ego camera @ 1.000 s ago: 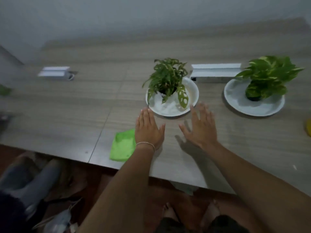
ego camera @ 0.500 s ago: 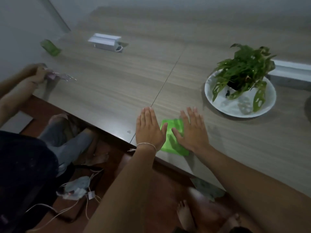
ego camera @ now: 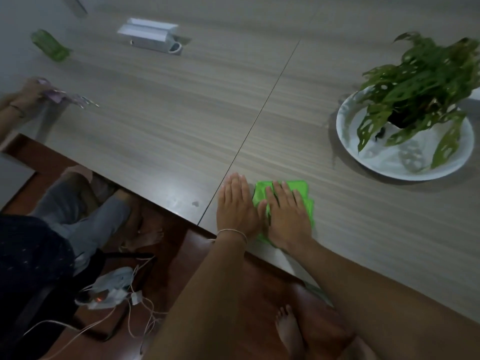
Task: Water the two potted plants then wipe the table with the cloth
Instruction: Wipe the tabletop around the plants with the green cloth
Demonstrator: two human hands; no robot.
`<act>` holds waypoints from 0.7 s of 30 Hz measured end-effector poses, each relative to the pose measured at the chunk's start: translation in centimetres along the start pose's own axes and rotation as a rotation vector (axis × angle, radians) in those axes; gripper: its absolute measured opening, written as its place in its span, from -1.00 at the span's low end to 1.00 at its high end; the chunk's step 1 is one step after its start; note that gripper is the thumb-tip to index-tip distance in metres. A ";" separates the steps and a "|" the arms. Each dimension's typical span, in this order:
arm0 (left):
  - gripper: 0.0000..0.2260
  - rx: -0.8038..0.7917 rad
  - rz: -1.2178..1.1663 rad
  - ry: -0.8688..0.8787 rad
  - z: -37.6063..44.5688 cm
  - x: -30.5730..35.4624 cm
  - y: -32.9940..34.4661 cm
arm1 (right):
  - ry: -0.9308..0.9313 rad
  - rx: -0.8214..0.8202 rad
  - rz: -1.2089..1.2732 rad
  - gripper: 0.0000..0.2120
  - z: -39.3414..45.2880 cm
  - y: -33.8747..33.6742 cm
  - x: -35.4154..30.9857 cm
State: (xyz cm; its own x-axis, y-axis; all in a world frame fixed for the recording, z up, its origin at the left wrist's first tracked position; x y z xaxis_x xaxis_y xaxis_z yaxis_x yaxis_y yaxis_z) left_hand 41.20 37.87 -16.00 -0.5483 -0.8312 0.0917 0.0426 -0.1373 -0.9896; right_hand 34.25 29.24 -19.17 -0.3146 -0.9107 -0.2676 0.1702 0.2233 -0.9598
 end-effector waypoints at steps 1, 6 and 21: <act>-0.25 0.001 -0.010 0.010 0.3 0.1 0.3 | -0.001 -0.001 -0.014 -0.31 0.1 0.1 0.0; -0.25 0.033 -0.047 0.026 2.2 0.4 0.9 | -0.026 -0.022 -0.042 -0.29 1.5 0.5 0.7; -0.30 0.079 -0.195 -0.135 2.6 -1.1 4.2 | 0.082 0.058 -0.092 -0.24 12.4 0.0 5.8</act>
State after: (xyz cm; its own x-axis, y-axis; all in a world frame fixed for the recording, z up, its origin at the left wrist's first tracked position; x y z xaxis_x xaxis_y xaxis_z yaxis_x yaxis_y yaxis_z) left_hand 44.12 36.79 -19.98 -0.4362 -0.8485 0.2996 0.0150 -0.3398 -0.9404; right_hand 44.06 19.66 -19.67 -0.4060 -0.8946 -0.1867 0.1902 0.1170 -0.9747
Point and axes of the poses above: each hand's wrist, its own z-axis towards the middle knuckle, its own y-axis out of the palm, x = y × z, the point moved 10 cm from there along z, towards the middle knuckle, and after that the axes turned 8 degrees about x, right-handed, at the moved point
